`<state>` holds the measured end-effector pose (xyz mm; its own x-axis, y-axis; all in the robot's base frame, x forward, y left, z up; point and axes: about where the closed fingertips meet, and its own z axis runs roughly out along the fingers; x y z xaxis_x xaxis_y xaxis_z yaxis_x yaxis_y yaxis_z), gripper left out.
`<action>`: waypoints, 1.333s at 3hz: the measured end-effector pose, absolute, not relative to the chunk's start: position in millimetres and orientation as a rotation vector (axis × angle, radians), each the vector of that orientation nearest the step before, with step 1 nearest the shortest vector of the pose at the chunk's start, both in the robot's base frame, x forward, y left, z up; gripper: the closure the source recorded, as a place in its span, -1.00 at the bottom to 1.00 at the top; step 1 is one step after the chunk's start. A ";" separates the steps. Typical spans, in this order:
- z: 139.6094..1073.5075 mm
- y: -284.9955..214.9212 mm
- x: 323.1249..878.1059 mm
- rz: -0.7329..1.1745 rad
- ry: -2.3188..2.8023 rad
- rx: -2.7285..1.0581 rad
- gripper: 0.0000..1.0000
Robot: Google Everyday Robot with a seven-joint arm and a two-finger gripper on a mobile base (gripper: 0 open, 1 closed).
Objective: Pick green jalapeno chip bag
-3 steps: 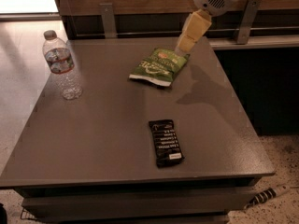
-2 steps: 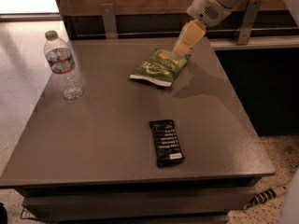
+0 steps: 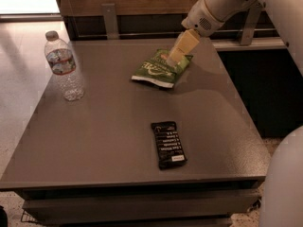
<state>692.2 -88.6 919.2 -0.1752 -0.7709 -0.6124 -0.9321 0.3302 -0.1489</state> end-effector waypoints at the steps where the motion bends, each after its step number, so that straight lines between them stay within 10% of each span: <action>1: 903.1 -81.3 708.0 0.390 1.995 -1.468 -1.00; 4: 825.8 -67.9 741.2 0.529 2.079 -1.317 -1.00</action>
Offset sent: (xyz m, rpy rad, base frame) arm 0.0742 0.0291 -0.0937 0.1384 0.1183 -0.0901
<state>741.2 -67.9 825.8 -0.3152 -0.6599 -0.6821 -0.9056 0.4241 0.0082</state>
